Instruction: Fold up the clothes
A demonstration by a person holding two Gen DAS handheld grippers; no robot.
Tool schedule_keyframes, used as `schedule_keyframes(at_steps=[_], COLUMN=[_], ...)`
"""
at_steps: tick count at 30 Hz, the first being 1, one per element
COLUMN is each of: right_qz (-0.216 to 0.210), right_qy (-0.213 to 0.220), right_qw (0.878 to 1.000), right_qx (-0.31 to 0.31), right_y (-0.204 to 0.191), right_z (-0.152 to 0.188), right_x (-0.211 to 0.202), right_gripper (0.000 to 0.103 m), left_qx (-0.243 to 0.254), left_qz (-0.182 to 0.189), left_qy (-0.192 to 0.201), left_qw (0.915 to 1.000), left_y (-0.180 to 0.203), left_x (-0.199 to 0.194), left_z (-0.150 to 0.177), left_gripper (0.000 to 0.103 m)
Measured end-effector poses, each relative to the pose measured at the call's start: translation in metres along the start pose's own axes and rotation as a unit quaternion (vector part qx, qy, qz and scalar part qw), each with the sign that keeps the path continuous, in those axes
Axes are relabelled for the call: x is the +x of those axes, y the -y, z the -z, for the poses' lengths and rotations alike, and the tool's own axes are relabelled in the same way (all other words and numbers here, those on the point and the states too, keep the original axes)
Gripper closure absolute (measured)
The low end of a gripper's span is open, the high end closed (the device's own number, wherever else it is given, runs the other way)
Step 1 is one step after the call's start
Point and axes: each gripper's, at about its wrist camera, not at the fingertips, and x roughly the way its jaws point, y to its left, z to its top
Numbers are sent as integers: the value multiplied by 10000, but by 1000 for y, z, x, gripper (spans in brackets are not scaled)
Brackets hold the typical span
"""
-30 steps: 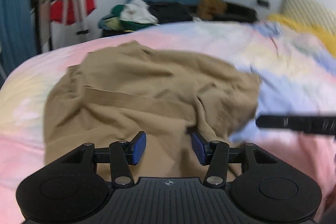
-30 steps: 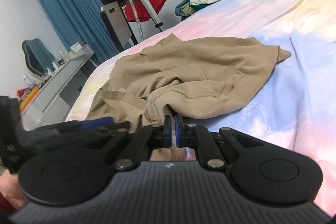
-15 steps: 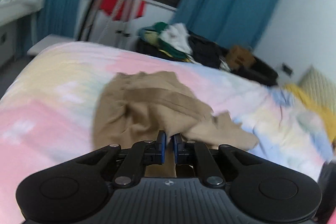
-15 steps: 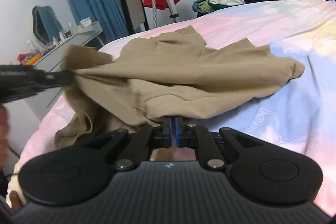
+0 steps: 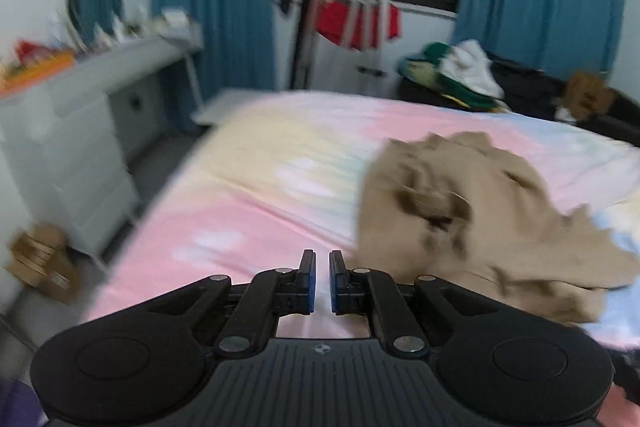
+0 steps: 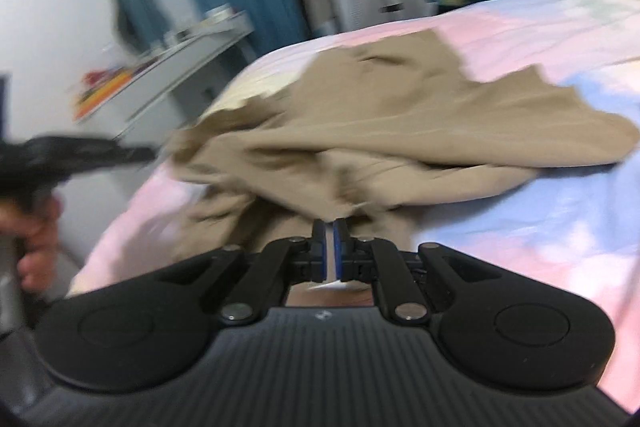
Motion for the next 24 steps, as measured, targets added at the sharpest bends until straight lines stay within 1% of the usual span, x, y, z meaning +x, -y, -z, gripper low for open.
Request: schedule_keyframes(at_steps=[1, 2, 3, 4, 5, 7, 9, 11, 12, 13, 14, 15, 17, 18, 19, 20, 22, 24], right_qz=[-138, -276, -397, -493, -542, -675, -805, -912, -920, -925, -848, -768, -696, -613, -434, -302, -95, 32], right_qy=[-79, -157, -206, -201, -167, -120, -92, -200, -339, -479, -597, -714, -766, -741, -717, -747, -832, -864], right_qw=[9998, 9992, 9983, 9974, 9966, 9942, 9916, 9888, 9870, 9849, 9838, 9825, 9837, 9852, 9871, 9890, 9927, 9949], right_qx=[-129, -258, -370, -490, -600, -831, -1012, -1165, -1274, -1384, -1463, -1542, -1471, -1421, -1362, -1239, -871, -511], right_y=[-7, -13, -20, -27, -34, -46, -54, -61, -65, -68, -70, -72, -71, -70, -69, -66, -56, -46], right_z=[2, 4, 7, 10, 11, 13, 14, 16, 20, 23, 28, 32, 36, 37, 38, 39, 39, 43], right_x=[4, 7, 11, 14, 16, 21, 29, 42, 46, 51, 52, 53, 41, 33, 22, 14, 0, -11], right_gripper=[90, 69, 58, 45, 43, 43, 44, 44, 45, 56, 81, 86, 90, 91, 91, 91, 91, 91], left_qx=[32, -29, -90, -111, -88, -9, 177, 362, 454, 546, 638, 730, 1123, 1355, 1634, 1961, 2638, 3292], left_qz=[-66, 28, 123, 263, 453, 818, 1137, 1454, 1612, 1770, 1926, 2083, 2326, 2434, 2560, 2705, 2927, 3076], left_qy=[93, 189, 285, 357, 402, 465, 442, 419, 407, 395, 382, 370, 400, 424, 433, 427, 344, 222], left_qw=[9999, 9998, 9995, 9990, 9981, 9956, 9924, 9878, 9850, 9819, 9784, 9746, 9652, 9595, 9518, 9416, 9185, 8925], left_y=[0, -1, -3, -2, 1, 7, 17, 27, 32, 37, 42, 47, 62, 70, 79, 90, 113, 135], left_x=[-3, -6, -9, -12, -15, -19, -17, -16, -15, -14, -13, -13, -13, -13, -13, -13, -10, -3], left_z=[-1, -4, -7, -8, -9, -10, -6, -3, -2, 0, 2, 3, 9, 13, 16, 18, 25, 34], left_gripper=[94, 91, 85, 81, 81, 75, 72, 71, 70, 70, 70, 70, 69, 69, 68, 68, 67, 67])
